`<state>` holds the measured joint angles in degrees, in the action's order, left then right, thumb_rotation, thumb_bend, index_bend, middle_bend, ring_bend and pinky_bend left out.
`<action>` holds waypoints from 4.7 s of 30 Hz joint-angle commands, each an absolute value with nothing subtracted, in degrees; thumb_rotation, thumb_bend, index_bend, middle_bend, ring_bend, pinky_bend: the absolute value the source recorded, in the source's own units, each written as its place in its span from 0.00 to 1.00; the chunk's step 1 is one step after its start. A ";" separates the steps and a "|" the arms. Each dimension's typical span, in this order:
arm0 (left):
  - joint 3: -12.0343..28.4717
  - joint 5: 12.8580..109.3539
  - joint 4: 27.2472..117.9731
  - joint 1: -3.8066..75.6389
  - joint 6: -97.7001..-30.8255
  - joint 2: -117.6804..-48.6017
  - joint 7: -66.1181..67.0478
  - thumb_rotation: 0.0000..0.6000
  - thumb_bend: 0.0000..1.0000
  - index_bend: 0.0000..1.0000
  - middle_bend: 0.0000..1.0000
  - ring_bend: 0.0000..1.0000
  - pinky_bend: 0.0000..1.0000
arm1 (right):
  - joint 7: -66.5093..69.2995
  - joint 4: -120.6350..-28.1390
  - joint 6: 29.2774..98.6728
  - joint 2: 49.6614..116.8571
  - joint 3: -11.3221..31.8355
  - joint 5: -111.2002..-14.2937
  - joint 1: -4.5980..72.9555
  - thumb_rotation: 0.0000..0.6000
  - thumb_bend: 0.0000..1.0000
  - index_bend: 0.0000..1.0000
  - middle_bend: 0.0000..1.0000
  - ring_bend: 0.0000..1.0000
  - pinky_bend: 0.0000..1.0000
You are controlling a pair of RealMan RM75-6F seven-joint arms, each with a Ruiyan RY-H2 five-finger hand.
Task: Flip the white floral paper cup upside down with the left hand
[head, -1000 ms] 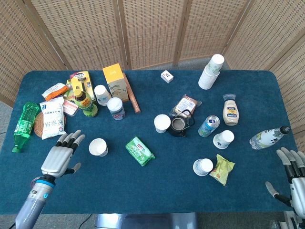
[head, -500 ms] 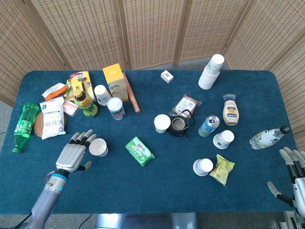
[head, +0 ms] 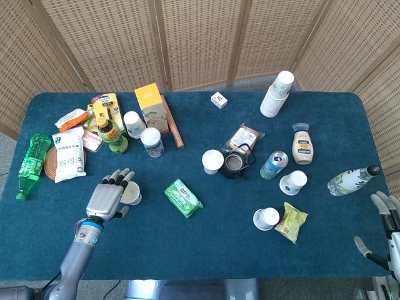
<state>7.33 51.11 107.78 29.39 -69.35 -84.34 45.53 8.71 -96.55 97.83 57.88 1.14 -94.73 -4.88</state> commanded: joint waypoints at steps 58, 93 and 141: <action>1.21 78.49 84.75 23.53 -61.49 -91.15 -14.58 1.00 0.34 0.00 0.05 0.02 0.10 | 7.54 -96.70 96.74 58.34 0.89 -94.72 -4.54 1.00 0.28 0.00 0.00 0.00 0.00; 1.44 66.00 104.18 27.12 -64.71 -87.16 42.99 1.00 0.34 0.00 0.00 0.00 0.00 | 7.52 -96.88 96.79 58.23 0.71 -95.11 -4.52 1.00 0.28 0.00 0.00 0.00 0.00; 0.69 75.41 102.03 24.29 -72.63 -86.38 18.45 1.00 0.34 0.30 0.41 0.24 0.29 | 7.24 -97.12 95.95 58.35 0.12 -95.73 -4.17 1.00 0.28 0.00 0.00 0.00 0.00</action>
<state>1.06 71.55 102.39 26.17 -71.34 -88.25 24.50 7.27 -97.11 95.95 58.33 0.14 -95.70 -4.17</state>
